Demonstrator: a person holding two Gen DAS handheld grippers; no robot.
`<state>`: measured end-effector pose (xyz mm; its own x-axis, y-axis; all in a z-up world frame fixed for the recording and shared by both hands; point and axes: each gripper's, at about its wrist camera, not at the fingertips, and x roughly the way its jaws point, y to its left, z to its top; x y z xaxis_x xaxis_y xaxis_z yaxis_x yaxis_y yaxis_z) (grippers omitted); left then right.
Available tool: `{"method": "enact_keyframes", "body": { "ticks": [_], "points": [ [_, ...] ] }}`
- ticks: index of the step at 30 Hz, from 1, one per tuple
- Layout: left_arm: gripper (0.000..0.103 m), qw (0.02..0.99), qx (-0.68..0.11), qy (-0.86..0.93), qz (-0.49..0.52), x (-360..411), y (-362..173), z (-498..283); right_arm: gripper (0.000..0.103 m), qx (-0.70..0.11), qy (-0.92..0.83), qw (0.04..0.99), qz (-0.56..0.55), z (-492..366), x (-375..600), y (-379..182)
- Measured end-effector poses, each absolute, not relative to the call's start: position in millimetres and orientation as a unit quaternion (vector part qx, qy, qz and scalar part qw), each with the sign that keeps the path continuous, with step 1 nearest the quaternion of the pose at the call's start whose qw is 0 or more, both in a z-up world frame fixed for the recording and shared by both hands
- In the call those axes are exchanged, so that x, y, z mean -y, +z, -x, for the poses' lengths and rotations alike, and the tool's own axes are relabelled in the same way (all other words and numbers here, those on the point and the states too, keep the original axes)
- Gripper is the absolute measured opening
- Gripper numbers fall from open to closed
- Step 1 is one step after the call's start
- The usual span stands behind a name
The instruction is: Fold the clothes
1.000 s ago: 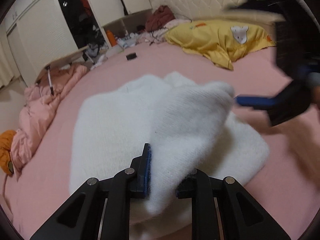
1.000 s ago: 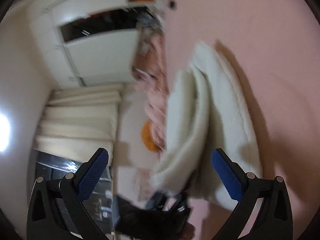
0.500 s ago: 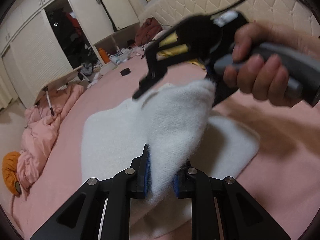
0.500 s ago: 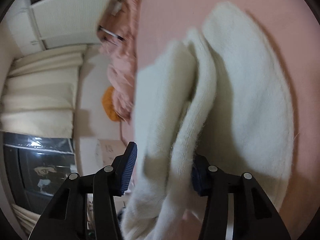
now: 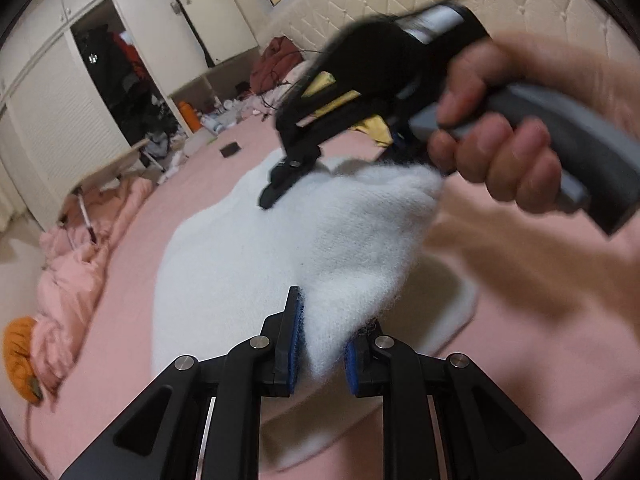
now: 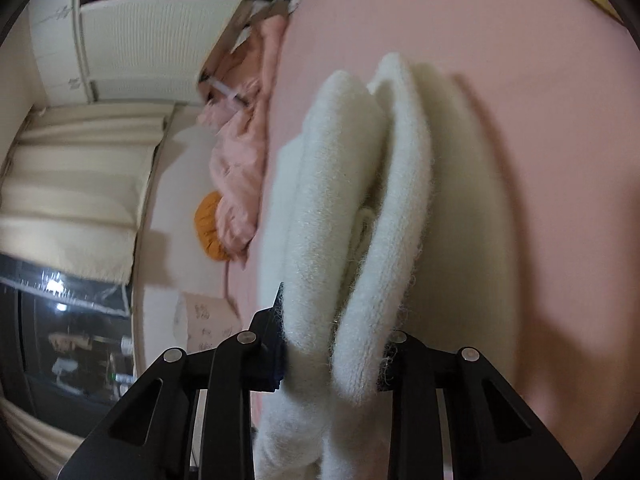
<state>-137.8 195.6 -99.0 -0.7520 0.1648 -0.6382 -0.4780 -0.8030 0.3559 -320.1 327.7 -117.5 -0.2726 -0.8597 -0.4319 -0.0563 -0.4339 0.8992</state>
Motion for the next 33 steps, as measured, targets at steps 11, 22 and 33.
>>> {"method": "enact_keyframes", "body": {
  "ticks": [11,22,33],
  "points": [
    [0.048,0.161,-0.261,0.895,0.325,-197,-115,120,0.030,0.428,-0.668,0.291,-0.535,315,-346,-156],
    [0.101,0.156,0.008,0.908,0.389,-54,-80,97,0.090,0.331,-0.821,0.209,-0.415,217,-370,-67],
    [0.060,0.211,0.015,0.855,0.473,-42,-135,169,0.092,0.146,-0.854,0.272,-0.418,194,-296,-42]
  ]
}}
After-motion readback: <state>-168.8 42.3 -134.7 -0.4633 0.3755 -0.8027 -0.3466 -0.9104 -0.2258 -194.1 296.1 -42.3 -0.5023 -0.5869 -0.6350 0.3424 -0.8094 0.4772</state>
